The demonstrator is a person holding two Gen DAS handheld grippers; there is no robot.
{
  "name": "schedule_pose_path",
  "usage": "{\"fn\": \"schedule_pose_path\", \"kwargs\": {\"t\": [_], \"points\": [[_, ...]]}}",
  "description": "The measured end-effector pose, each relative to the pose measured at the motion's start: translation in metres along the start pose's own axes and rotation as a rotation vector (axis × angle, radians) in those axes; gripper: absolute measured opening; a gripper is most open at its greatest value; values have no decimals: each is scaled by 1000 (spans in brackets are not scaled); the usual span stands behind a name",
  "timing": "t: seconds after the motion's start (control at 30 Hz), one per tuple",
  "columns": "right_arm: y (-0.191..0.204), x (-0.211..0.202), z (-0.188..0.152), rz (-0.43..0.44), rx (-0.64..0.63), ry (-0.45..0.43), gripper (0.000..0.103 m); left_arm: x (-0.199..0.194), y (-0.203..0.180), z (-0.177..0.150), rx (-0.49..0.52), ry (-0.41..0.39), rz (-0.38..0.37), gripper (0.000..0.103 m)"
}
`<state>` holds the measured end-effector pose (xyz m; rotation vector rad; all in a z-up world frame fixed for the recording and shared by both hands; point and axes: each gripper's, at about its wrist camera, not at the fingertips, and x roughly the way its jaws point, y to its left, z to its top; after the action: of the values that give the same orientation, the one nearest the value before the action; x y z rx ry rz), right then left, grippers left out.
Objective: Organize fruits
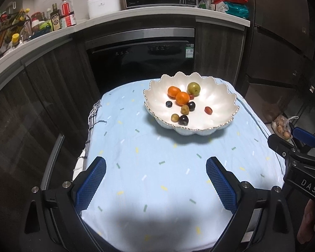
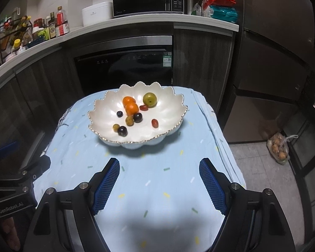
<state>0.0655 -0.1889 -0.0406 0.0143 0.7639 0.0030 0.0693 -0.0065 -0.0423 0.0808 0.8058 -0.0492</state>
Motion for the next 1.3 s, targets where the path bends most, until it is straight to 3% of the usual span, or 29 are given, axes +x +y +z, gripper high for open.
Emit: {"fn": "schedule_pose_path", "kwargs": {"t": [0.37, 0.5, 0.7, 0.93, 1.3], "points": [[1, -26, -13, -7, -16, 10, 79, -33, 2, -13, -33, -18, 17, 103], [-2, -44, -15, -38, -5, -21, 91, -42, 1, -14, -26, -27, 23, 103], [-8, -57, -11, -64, 16, -41, 93, -54, 0, -14, -16, -49, 38, 103], [-11, -64, -9, -76, 38, -37, 94, -65, 3, -13, -28, -80, 44, 103], [-13, -62, -11, -76, 45, -32, 94, -60, 3, -14, -34, -60, 37, 103]]}}
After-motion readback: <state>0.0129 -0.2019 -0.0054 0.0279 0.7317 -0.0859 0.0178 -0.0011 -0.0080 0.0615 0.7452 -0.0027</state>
